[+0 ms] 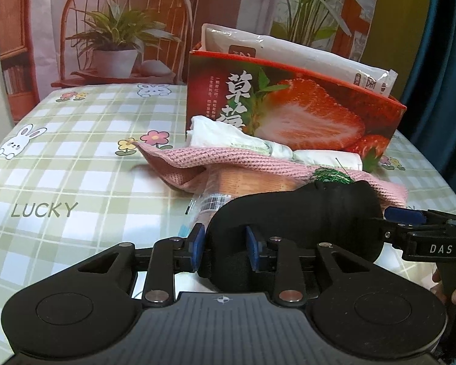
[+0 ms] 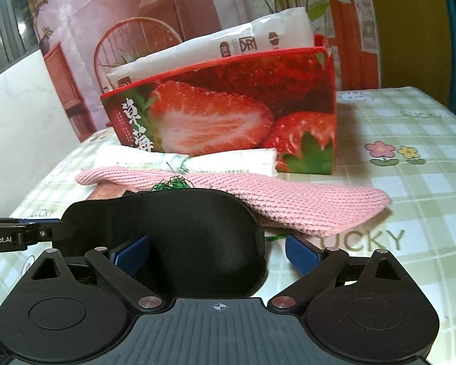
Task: Organize soft objects
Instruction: 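Lift the black eye mask with both tools and carry it to the red box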
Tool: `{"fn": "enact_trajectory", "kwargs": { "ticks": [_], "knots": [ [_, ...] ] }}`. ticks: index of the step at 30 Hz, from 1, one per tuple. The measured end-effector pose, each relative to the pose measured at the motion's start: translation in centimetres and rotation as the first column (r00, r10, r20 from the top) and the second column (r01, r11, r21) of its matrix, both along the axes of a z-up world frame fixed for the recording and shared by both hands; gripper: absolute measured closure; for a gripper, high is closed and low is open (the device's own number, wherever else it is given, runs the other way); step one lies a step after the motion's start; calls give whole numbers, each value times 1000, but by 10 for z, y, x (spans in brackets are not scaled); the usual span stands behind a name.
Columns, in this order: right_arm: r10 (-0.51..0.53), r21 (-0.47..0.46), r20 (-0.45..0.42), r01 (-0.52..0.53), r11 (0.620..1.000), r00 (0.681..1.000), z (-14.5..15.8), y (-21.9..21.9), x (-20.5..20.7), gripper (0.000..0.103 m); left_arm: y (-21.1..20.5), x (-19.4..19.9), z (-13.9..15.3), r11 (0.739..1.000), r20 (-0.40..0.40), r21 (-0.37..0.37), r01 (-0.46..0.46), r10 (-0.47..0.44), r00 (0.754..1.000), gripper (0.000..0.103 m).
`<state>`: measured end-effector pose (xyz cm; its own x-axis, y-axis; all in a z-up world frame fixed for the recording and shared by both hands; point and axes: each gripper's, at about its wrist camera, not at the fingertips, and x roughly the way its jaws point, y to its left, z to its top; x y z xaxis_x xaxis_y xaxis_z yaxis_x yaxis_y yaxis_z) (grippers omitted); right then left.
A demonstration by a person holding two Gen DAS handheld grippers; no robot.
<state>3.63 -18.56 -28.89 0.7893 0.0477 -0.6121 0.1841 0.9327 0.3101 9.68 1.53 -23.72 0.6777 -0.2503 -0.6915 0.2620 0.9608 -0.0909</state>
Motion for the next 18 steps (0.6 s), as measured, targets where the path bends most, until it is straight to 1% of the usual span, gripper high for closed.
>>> {"fn": "enact_trajectory", "kwargs": {
  "ticks": [9, 11, 13, 18],
  "knots": [
    [40, 53, 8, -41, 998, 999, -9, -4, 11, 6, -1, 1, -2, 1000, 9, 3, -10, 10, 1000, 69],
    [60, 70, 14, -61, 996, 998, -8, -4, 11, 11, -1, 1, -2, 1000, 8, 3, -11, 11, 1000, 69],
    [76, 90, 18, -77, 993, 997, -7, -4, 10, 20, -1, 1, -2, 1000, 6, 0, -12, 12, 1000, 69],
    [59, 128, 33, -63, 990, 998, 1, -6, -1, 31, 1, 1, -3, 1000, -2, -12, -17, 17, 1000, 68]
  ]
}}
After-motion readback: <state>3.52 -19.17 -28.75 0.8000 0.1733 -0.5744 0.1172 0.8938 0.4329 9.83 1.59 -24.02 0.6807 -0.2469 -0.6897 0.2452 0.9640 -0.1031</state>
